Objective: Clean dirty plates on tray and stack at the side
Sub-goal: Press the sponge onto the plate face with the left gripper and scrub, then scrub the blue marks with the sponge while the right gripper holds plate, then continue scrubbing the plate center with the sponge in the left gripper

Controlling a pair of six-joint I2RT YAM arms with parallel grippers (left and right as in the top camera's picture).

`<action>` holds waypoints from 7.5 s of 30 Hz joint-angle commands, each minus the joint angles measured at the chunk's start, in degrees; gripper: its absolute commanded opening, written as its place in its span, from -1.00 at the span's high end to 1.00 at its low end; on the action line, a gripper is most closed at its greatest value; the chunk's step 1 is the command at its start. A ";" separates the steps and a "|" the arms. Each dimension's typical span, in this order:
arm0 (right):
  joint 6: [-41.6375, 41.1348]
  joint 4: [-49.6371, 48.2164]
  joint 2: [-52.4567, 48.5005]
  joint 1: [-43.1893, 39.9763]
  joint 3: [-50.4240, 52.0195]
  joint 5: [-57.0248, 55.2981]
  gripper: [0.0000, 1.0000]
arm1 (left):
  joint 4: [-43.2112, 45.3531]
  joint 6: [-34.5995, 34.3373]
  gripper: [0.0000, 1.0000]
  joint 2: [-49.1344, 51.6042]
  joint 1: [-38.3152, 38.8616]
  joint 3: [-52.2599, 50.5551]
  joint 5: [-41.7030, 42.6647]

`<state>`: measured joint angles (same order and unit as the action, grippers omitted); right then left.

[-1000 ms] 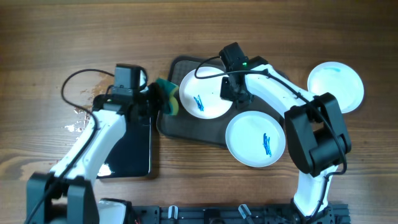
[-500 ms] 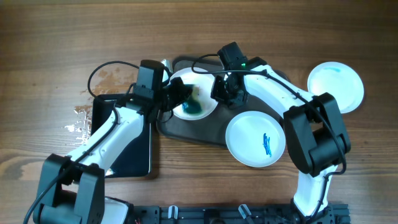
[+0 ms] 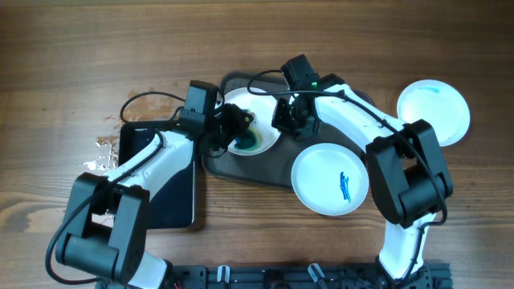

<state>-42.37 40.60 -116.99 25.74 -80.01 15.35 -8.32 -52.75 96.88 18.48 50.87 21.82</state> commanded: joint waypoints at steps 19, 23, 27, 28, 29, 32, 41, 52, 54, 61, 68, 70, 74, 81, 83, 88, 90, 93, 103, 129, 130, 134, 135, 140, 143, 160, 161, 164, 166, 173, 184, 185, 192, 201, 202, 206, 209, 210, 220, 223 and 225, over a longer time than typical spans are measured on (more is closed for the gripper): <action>2.73 -0.44 0.57 0.46 0.24 1.27 0.91 | 2.91 -15.13 -0.04 0.20 0.13 0.52 0.04; 3.43 -0.26 0.57 0.46 0.24 1.46 0.91 | 1.29 -10.47 0.00 0.20 0.15 0.52 -1.49; 3.63 -0.24 0.57 0.46 0.24 1.68 0.91 | 1.92 -3.56 0.10 -0.02 0.15 0.57 -1.29; 3.65 -0.11 0.57 0.46 0.24 1.66 0.91 | 1.92 -2.99 0.14 -0.02 0.15 0.57 -1.29; 3.67 0.04 0.57 0.46 0.24 1.66 0.91 | 1.86 -2.95 0.00 -0.02 0.11 0.57 -1.25; 3.85 0.22 0.57 0.46 0.24 1.68 0.91 | 1.95 -2.93 -1.00 -0.02 0.11 0.57 -1.29; 4.70 0.63 0.57 0.46 0.24 1.66 0.91 | 5.11 2.99 -0.99 -2.69 -0.39 1.14 0.13; 4.66 0.81 0.57 0.46 0.24 1.66 0.91 | -4.02 -0.39 -1.00 -9.14 -0.33 1.33 -6.27; 4.70 0.90 0.57 0.46 0.24 1.66 0.91 | -4.07 -0.37 -1.00 -9.14 -0.33 1.31 -6.38; 4.85 1.22 0.57 0.46 0.24 1.66 0.91 | -6.43 -0.44 -0.44 -8.94 -0.20 1.31 -7.19; 4.76 0.98 0.57 0.46 0.24 1.62 0.92 | -7.80 -6.75 -0.23 -6.95 1.92 1.31 -12.15; 4.79 1.03 0.57 0.46 0.24 1.64 0.91 | -7.32 -8.20 -0.22 -5.01 2.16 1.31 -11.93; 4.79 1.03 0.57 0.46 0.24 1.64 0.91 | -3.61 -9.77 -0.20 -1.53 2.36 1.31 -7.96; 4.85 1.05 0.57 0.46 0.24 1.66 0.91 | -3.04 -11.23 -0.25 0.35 2.43 1.31 -7.96; 4.85 1.05 0.57 0.46 0.24 1.66 0.92 | -3.23 -12.26 -0.16 0.92 2.43 1.31 -7.93; 4.83 0.96 0.57 0.46 0.24 1.62 0.91 | -3.21 -12.52 0.11 2.99 2.43 1.31 -7.04; 4.85 0.98 0.57 0.46 0.24 1.62 0.91 | -3.08 -12.72 0.14 3.85 2.43 1.31 -6.34; 4.83 0.96 0.57 0.50 0.24 1.64 0.91 | -2.47 -12.72 0.16 4.33 2.43 1.31 -6.21; 4.83 0.61 0.57 0.50 0.24 1.64 0.91 | -0.90 -13.75 0.92 4.44 2.43 1.33 -6.19; 3.15 0.96 0.57 0.50 0.24 0.79 0.91 | -12.74 -5.20 0.92 11.13 -5.81 1.33 -12.72; 3.13 1.05 0.52 0.50 0.24 0.72 0.91 | -13.79 -4.17 0.92 11.13 -6.47 1.33 -14.27; 2.01 1.27 0.52 0.48 0.24 0.11 0.91 | -16.46 -4.90 0.92 11.13 -6.82 1.33 -21.44; 2.08 1.27 0.50 0.50 0.24 0.09 0.92 | -16.68 -5.11 0.92 11.13 -6.82 1.33 -23.43; 1.88 1.01 0.20 0.50 0.68 0.11 0.91 | -15.02 -7.69 0.92 11.10 -6.82 2.16 -30.69; 1.79 0.81 0.20 0.50 0.96 -0.31 0.91 | -13.20 -7.50 0.92 11.13 -6.82 4.44 -30.69; 1.86 0.90 0.20 0.50 0.98 -0.26 0.91 | -6.56 3.10 0.92 14.73 7.19 13.07 -13.16; 1.84 1.07 0.20 0.50 0.98 -0.26 0.91 | -6.54 2.80 0.92 15.50 8.24 13.07 -11.98; 1.84 1.68 0.20 0.50 0.98 -0.26 0.91 | -6.56 1.42 0.92 16.39 9.22 13.07 -9.35; 1.79 2.03 0.20 0.50 0.98 -0.26 0.91 | -5.88 -0.42 0.92 16.39 8.70 13.07 -7.52; 1.66 2.03 0.20 0.50 0.98 -0.28 0.91 | 0.37 -1.99 0.92 16.39 8.04 13.07 3.89; 1.73 2.38 0.20 0.50 0.98 -0.31 0.91 | -11.28 -0.02 0.92 16.39 -3.26 13.07 -16.50; 1.73 2.47 0.20 0.50 0.98 -0.31 0.91 | -12.83 0.37 0.92 16.39 -4.98 13.07 -17.25; 1.29 2.29 0.20 0.50 0.98 -0.35 0.92 | -19.02 1.57 0.92 16.37 -8.59 13.07 -22.56; 1.29 1.68 0.20 0.50 0.98 -0.33 0.91 | -25.94 14.16 0.92 16.37 1.73 13.14 -3.76; 1.51 1.68 0.20 0.50 0.98 -0.35 0.91 | -26.93 15.72 0.92 16.37 2.99 13.14 -3.61; 1.70 1.29 0.20 0.50 0.98 -0.33 0.91 | -31.23 24.68 0.92 16.37 5.70 13.14 1.18; 1.68 1.01 0.20 0.50 0.98 -0.33 0.91 | -29.88 28.87 0.92 16.37 5.79 13.14 12.13; 1.68 0.96 0.20 0.50 0.98 -0.33 0.91 | -28.81 29.79 0.92 16.37 5.79 13.14 15.47; 1.68 0.79 0.20 0.50 0.98 -0.33 0.91 | -23.63 23.91 0.92 16.37 6.01 13.11 8.98; 1.70 0.79 0.20 0.50 0.98 -0.33 0.91 | -28.33 17.20 0.92 16.37 5.99 13.14 -6.14; 1.68 0.79 0.20 0.50 0.98 -0.33 0.91 | -31.80 12.57 0.92 16.37 6.01 13.14 -14.97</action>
<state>-40.23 42.44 -116.75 26.06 -79.35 15.42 -35.00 -32.14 111.68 23.99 66.11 27.94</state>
